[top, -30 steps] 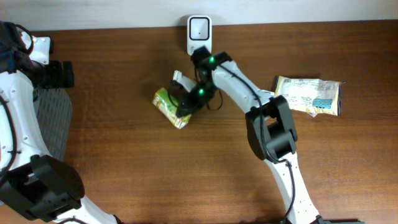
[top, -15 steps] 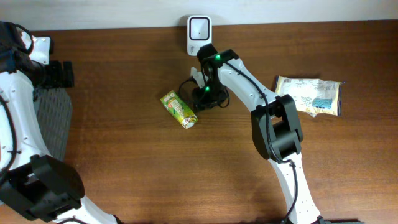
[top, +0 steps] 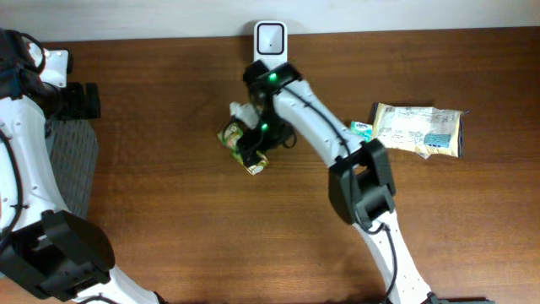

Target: Scan the item barcode

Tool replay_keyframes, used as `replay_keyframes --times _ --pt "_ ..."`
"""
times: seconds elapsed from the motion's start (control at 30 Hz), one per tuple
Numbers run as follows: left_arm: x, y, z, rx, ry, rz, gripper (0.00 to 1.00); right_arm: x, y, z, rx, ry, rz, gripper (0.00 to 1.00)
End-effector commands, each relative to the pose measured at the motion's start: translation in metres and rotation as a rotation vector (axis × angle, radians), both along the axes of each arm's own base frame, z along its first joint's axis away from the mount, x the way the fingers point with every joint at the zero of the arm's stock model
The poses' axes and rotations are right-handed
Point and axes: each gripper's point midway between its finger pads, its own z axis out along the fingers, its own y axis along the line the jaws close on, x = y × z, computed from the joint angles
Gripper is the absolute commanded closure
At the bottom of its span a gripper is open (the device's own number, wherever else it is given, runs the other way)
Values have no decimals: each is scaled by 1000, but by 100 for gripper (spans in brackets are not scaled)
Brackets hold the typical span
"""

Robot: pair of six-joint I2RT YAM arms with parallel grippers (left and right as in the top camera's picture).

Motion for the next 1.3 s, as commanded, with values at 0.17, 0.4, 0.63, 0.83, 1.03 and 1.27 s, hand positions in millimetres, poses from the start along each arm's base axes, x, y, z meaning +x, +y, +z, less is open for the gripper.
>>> replay_keyframes --times 0.17,0.4,0.63,0.83,1.03,1.27 --pt "-1 0 -3 -3 7 -14 1 14 -15 -56 -250 -188 25 16" --pt "-1 0 -3 -3 7 -14 1 12 -20 -71 -266 -188 25 63" --pt "-1 0 -3 -3 7 -14 1 -3 2 -41 -133 -102 27 88" --pt "-1 0 -3 -3 7 -14 1 -25 31 64 319 51 90 89" --pt "-1 0 -3 -3 7 -14 1 -5 8 167 804 179 -39 89" --pt "-1 0 -3 -3 7 -14 1 34 -41 196 980 168 -171 89"
